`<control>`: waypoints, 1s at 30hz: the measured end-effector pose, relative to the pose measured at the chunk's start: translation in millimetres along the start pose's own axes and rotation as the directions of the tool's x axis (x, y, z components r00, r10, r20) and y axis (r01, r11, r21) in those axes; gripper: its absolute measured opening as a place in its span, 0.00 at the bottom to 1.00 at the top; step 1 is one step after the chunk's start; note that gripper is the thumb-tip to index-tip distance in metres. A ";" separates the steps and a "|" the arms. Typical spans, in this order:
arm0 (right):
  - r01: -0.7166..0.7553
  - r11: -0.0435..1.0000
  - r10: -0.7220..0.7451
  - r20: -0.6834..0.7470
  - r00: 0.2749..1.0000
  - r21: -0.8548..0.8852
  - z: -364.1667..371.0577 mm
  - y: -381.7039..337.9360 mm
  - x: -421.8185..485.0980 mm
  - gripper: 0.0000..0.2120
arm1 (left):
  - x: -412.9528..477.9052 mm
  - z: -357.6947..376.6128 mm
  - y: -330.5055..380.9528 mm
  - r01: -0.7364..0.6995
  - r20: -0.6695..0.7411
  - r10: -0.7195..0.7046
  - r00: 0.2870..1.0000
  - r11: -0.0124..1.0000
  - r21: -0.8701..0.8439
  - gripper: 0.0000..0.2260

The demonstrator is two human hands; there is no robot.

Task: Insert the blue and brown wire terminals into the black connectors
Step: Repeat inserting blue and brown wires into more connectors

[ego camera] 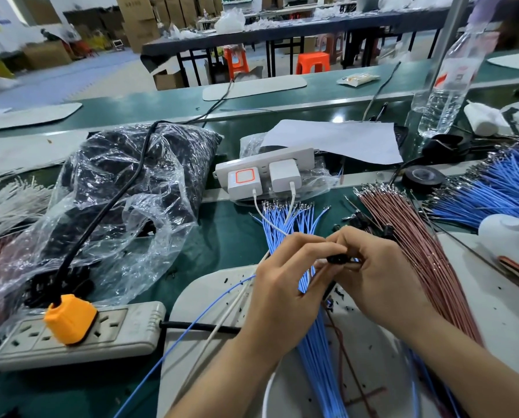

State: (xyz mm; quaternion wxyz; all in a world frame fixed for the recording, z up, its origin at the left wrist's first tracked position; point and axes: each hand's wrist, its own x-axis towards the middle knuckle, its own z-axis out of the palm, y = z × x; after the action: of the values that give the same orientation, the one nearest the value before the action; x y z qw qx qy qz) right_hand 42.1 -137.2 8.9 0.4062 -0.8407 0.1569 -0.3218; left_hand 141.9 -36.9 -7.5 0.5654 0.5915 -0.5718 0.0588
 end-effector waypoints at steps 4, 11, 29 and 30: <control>-0.006 1.000 0.006 -0.023 1.000 -0.006 2.2 -2.1 0.0 0.08 | 0.0 -1.4 -0.5 0.000 -0.004 0.001 1.000 1.000 0.008 0.08; -0.038 0.996 0.040 -0.029 0.999 0.076 1.7 -1.0 -1.9 0.08 | 2.1 -2.2 2.0 0.018 0.024 -0.018 1.000 1.000 0.005 0.09; -0.040 0.978 0.056 -0.074 0.996 0.204 4.1 -1.4 -2.9 0.12 | 2.2 -0.8 -1.6 0.067 -0.011 -0.068 0.998 0.996 -0.058 0.09; -0.014 0.975 0.036 -0.092 0.995 0.222 3.7 -3.2 -3.2 0.12 | 2.5 -0.6 -1.9 0.072 -0.018 -0.072 0.997 0.997 -0.039 0.09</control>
State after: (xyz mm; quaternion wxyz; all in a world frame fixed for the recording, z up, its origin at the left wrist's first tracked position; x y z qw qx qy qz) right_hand 42.3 -131.5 8.3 0.4931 -0.7721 0.1500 -0.3718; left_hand 144.6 -38.5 -6.7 0.5838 0.6002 -0.5457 0.0330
